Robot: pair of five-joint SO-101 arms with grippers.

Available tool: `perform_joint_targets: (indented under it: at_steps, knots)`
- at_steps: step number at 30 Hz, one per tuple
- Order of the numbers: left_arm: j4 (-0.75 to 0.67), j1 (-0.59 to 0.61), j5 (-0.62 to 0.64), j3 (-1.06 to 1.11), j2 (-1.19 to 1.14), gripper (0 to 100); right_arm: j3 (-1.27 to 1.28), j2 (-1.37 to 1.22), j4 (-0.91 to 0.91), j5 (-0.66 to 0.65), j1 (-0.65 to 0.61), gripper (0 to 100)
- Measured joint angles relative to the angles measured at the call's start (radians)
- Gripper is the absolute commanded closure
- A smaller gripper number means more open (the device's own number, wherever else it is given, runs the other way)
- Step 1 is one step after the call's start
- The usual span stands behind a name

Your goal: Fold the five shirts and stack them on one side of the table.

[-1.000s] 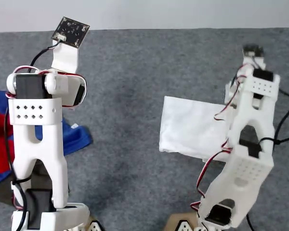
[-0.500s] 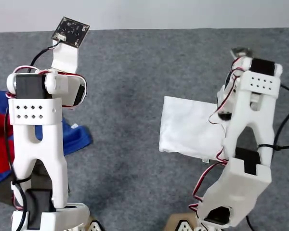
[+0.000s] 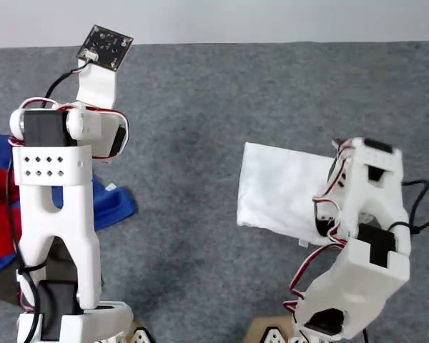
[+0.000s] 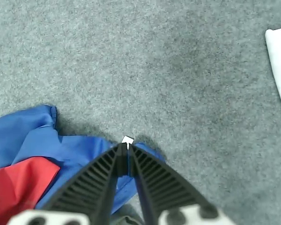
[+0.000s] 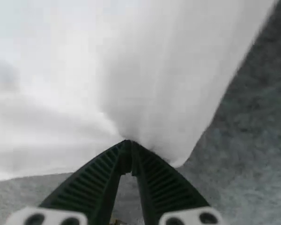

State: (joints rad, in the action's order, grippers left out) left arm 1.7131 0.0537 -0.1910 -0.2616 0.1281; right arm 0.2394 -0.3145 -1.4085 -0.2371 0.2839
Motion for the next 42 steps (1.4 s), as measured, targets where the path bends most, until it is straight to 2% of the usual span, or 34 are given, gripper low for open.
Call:
perform_joint_targets:
  at_steps: [3, 8, 13, 17, 21, 26, 30, 34, 37, 42]
  knots:
    - [0.0, 0.0, 0.0, 0.0, 0.0, 99, 0.008, 0.012, 0.023, 0.0, 0.002, 98.8]
    - [0.0, 0.0, 0.0, 0.0, 0.0, 99, -0.11, 0.117, -0.126, 0.0, -0.034, 98.8]
    - [0.0, 0.0, 0.0, 0.0, 0.0, 99, -0.187, 0.245, -0.221, 0.008, -0.184, 98.8]
    - [0.0, 0.0, 0.0, 0.0, 0.0, 99, -0.183, 0.275, -0.23, 0.069, -0.341, 98.8]
    - [0.0, 0.0, 0.0, 0.0, 0.011, 99, -0.089, 0.275, -0.147, 0.106, -0.456, 98.8]
    - [0.0, 0.0, 0.0, 0.0, 0.061, 99, 0.094, 0.275, 0.069, 0.12, -0.548, 98.8]
    - [0.005, 0.0, 0.0, 0.0, 0.077, 99, 0.187, 0.241, 0.265, 0.12, -0.568, 98.8]
    - [0.005, 0.0, 0.0, 0.0, 0.078, 99, 0.175, 0.144, 0.318, 0.12, -0.568, 98.8]
    - [0.005, 0.0, 0.0, 0.0, 0.078, 99, 0.115, 0.127, 0.265, 0.12, -0.568, 98.8]
    - [0.005, 0.0, 0.0, 0.0, 0.078, 99, -0.066, 0.19, 0.066, 0.12, -0.557, 98.8]
